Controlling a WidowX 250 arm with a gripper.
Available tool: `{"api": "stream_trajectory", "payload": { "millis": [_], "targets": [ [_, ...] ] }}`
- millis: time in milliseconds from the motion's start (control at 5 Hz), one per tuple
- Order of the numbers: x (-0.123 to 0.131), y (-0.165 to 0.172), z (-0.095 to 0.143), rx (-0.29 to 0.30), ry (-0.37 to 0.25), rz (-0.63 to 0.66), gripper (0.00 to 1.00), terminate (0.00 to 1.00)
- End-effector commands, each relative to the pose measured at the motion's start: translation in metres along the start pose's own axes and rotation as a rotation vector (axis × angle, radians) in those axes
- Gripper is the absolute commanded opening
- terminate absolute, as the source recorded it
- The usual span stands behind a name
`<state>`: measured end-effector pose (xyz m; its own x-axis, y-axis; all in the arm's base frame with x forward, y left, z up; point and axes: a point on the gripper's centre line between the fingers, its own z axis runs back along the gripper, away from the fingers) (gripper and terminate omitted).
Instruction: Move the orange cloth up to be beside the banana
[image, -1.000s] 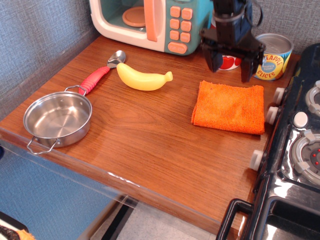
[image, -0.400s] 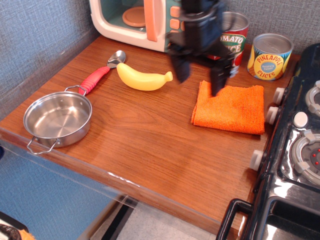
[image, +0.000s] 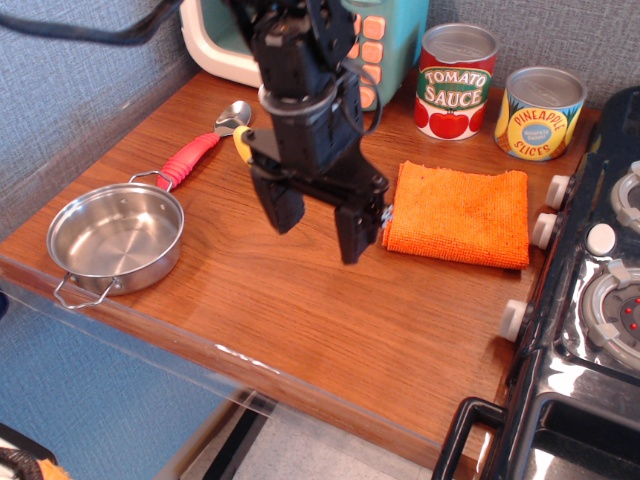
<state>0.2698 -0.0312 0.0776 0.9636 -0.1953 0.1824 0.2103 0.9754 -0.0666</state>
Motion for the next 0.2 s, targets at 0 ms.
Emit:
{"api": "stream_trajectory", "payload": {
  "millis": [0],
  "targets": [
    [-0.0023,0.0047,0.0135,-0.004,-0.027,-0.042,1.00,1.00]
  ]
}}
